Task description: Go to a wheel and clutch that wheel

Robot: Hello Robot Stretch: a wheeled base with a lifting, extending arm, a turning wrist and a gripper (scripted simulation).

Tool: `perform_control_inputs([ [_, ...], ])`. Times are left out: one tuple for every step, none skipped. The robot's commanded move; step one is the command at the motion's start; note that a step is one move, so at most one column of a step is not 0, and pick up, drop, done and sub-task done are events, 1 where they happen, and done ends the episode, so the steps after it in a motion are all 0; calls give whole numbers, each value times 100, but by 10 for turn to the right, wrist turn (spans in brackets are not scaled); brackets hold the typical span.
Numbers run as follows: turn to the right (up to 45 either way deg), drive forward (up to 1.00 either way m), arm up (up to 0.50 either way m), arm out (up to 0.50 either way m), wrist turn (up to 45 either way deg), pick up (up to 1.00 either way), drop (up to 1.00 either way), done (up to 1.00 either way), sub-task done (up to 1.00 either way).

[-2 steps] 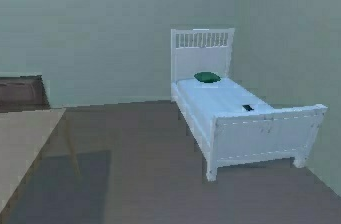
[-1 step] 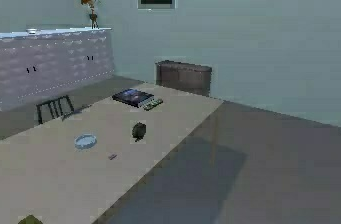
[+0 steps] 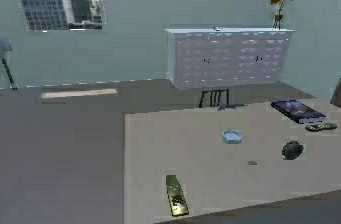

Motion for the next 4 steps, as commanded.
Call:
perform_control_inputs([
  [-450, 0, 0, 0, 0, 0, 0, 0, 0],
  [-90, 0, 0, 0, 0, 0, 0, 0, 0],
  [450, 0, 0, 0, 0, 0, 0, 0, 0],
  [450, 0, 0, 0, 0, 0, 0, 0, 0],
])
